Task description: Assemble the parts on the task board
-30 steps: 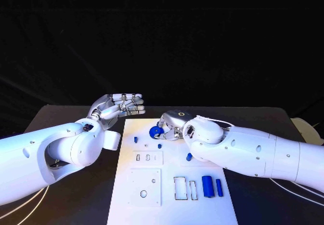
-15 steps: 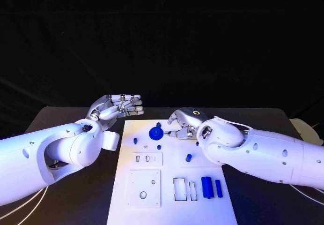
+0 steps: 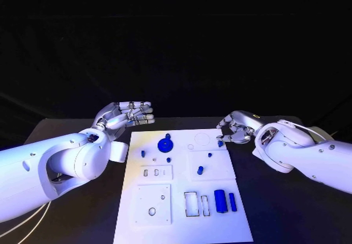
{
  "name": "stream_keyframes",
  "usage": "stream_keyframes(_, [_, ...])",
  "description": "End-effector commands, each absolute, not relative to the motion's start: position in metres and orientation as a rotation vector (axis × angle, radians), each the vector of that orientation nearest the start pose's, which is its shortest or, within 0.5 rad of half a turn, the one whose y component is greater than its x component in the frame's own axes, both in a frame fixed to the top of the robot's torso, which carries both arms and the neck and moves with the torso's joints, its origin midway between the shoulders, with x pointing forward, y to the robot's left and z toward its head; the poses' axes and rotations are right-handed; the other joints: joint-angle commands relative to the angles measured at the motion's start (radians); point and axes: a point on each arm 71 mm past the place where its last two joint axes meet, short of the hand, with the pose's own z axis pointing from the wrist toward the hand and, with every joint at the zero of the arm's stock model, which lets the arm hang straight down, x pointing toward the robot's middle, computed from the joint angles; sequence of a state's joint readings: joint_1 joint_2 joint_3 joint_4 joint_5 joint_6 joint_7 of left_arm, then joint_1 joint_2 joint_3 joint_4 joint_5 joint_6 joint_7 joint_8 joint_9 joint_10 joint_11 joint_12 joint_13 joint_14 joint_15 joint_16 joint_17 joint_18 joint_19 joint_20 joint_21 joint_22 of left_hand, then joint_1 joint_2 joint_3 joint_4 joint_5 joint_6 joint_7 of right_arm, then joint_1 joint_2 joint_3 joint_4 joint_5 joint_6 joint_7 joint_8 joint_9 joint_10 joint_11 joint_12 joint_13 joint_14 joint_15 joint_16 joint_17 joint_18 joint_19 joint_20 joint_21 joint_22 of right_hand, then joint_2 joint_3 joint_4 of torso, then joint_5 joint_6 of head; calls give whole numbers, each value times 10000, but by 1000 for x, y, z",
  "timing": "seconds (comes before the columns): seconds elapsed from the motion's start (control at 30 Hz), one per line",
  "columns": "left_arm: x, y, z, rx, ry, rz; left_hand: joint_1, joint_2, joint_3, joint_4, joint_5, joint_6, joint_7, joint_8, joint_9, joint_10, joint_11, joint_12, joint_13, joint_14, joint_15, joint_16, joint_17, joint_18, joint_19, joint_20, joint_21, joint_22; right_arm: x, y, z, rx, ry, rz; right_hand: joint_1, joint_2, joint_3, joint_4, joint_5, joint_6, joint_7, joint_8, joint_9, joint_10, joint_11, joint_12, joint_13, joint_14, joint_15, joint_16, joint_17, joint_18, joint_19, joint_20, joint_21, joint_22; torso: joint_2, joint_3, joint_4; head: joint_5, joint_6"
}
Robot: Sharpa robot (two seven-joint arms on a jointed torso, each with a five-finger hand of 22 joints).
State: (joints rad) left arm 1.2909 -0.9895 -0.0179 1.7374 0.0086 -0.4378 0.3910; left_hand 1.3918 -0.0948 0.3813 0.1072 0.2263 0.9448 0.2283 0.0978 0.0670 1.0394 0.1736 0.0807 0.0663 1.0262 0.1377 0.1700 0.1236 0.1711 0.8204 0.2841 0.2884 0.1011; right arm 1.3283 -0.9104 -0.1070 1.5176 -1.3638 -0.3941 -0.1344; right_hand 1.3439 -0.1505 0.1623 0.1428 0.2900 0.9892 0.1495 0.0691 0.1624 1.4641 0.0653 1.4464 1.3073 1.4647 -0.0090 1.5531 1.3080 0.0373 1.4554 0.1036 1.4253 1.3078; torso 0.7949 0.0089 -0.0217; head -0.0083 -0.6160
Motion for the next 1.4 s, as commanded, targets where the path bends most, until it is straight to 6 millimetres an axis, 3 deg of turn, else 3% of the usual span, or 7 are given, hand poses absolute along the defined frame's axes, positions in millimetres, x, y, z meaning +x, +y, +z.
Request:
stream_keyframes(0.03, [465, 222, -113, -10517, 13107, -15682, 79, 13, 70, -14, -22, -26, 75, -60, -15, -17, 68, -69, -5, -45, 16, -59, 17, 109, -89, -9, -37, -11, 499, -247, -144, -283, 16035, 6450, 152, 17, 18, -111, 56, -101, 1, -36, -22, -38, 15, -13, 1375, 958, 52, 9, 2197, 85, -54, 7, -9, 1044, -27, 42, -3, -70, 26])
stream_keyframes(0.2, [465, 222, -113, -10523, 13112, -15676, 79, 13, 70, -14, -22, -26, 75, -60, -15, -17, 68, -69, -5, -45, 16, -59, 17, 109, -89, -9, -37, -11, 500, -255, -145, -268, 16144, 6359, 208, 34, 36, -163, 116, -110, -18, -32, -27, -41, 0, -17, 1373, 960, 43, 12, 2205, 87, -55, 3, -15, 1044, -18, 53, -2, -78, 13])
stream_keyframes(0.53, [467, 224, -114, -10549, 13082, -15604, 90, 10, 83, -28, -22, -26, 74, -67, -14, -17, 68, -76, -4, -47, 18, -67, 19, 109, -92, -8, -39, -14, 500, -261, -155, -398, 16621, 6202, 240, 52, 51, -234, 322, -73, -43, -7, -28, -54, -24, -28, 1366, 968, 21, 25, 2238, 89, -57, -14, -29, 1046, -15, 38, 2, -61, -74])
stream_keyframes(0.67, [467, 225, -114, -10557, 13064, -15576, 90, 10, 83, -28, -22, -26, 74, -67, -14, -17, 68, -76, -4, -47, 18, -67, 19, 109, -92, -8, -39, -14, 500, -261, -160, -453, 16803, 6181, 273, 66, 83, -285, 494, -42, -53, 1, -29, -53, -36, -27, 1370, 968, 9, 24, 2237, 90, -57, -26, -38, 1047, -21, 37, -10, 24, -71])
stream_keyframes(1.4, [468, 226, -114, -10552, 13069, -15589, 90, 10, 83, -28, -22, -26, 74, -67, -14, -17, 68, -76, -4, -47, 18, -67, 19, 109, -92, -8, -39, -14, 506, -255, -169, -277, 16796, 6049, 260, 119, 108, -286, 484, -18, -51, 7, -28, 0, -36, 31, 1425, 989, 4, 58, 2324, 72, -8, -31, 17, 1110, -24, 42, -9, 33, -148])
